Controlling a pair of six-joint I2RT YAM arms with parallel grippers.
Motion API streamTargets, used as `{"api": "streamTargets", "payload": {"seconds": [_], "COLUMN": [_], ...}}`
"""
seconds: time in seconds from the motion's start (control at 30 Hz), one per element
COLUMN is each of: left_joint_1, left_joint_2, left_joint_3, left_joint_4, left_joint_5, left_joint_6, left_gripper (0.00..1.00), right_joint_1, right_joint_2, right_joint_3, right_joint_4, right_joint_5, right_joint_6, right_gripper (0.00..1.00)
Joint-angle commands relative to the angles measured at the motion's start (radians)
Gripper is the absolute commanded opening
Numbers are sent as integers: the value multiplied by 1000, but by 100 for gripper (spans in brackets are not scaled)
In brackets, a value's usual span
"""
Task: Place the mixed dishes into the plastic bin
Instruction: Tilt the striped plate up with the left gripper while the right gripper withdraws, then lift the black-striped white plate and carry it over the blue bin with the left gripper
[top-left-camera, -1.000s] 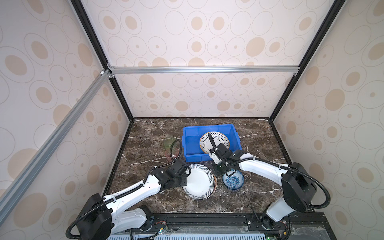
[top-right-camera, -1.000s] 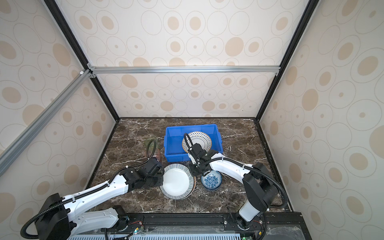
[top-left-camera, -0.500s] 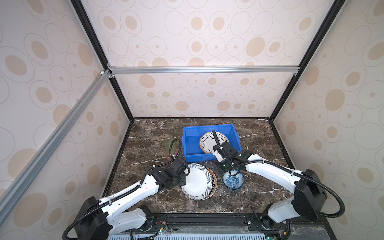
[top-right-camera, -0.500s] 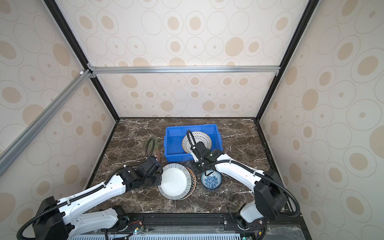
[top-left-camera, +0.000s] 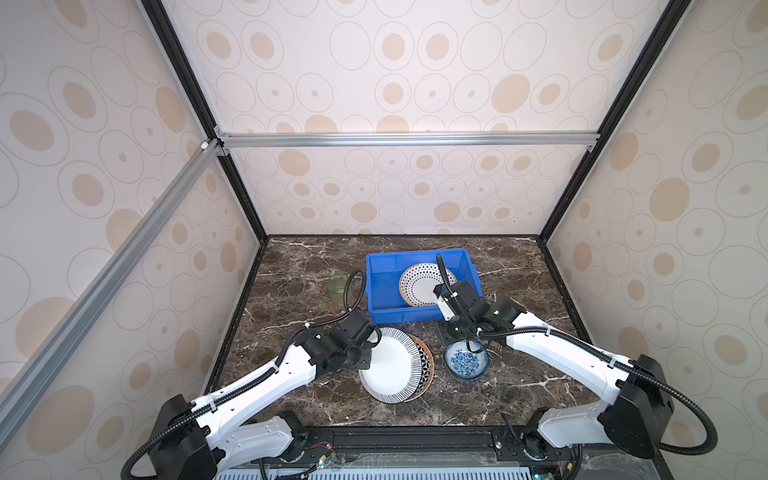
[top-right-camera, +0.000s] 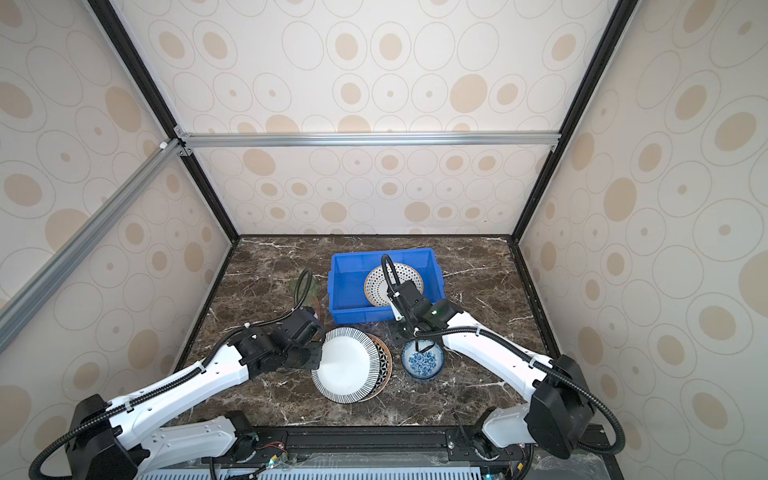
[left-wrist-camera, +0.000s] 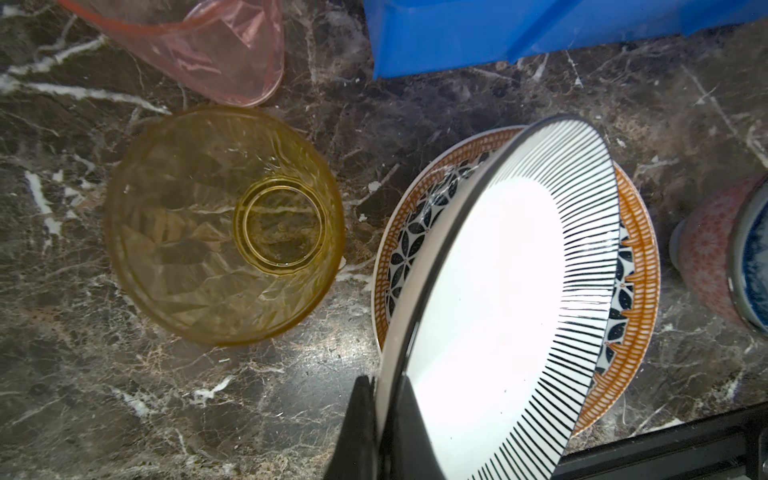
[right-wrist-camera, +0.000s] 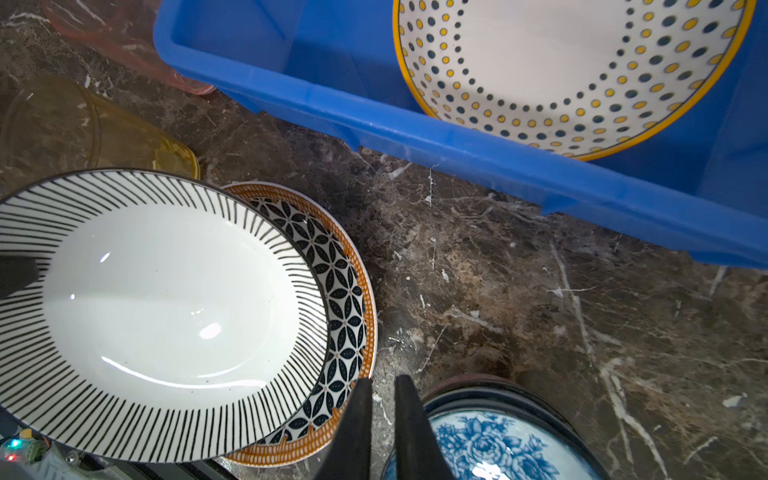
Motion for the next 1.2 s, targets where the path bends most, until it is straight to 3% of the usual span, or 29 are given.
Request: {"api": "streamTargets", "payload": {"seconds": [0.0, 0.37, 0.67, 0.93, 1.17], "left_joint_1": [-7, -7, -5, 5, 33], "left_joint_2": [-5, 68, 137, 209, 257], "left_joint_3": [101, 213, 345, 445, 513], "left_joint_4": [44, 45, 57, 78, 112], "left_joint_5": [-7, -6, -17, -22, -15], "left_joint_6": [21, 78, 135, 179, 207], "left_gripper": [0, 0, 0, 0, 0], "right_joint_1": [10, 10, 10, 7, 2], "right_joint_2": [-36, -111, -156, -185, -214], "right_joint_3": [23, 13, 18, 22, 18], "right_joint_4": [-37, -59, -82, -107, -92], "right_joint_5": [43, 125, 186, 268, 322], "right_joint_6": [-10, -25, -41, -31, -29], "right_gripper": [15, 15, 23, 44, 55]}}
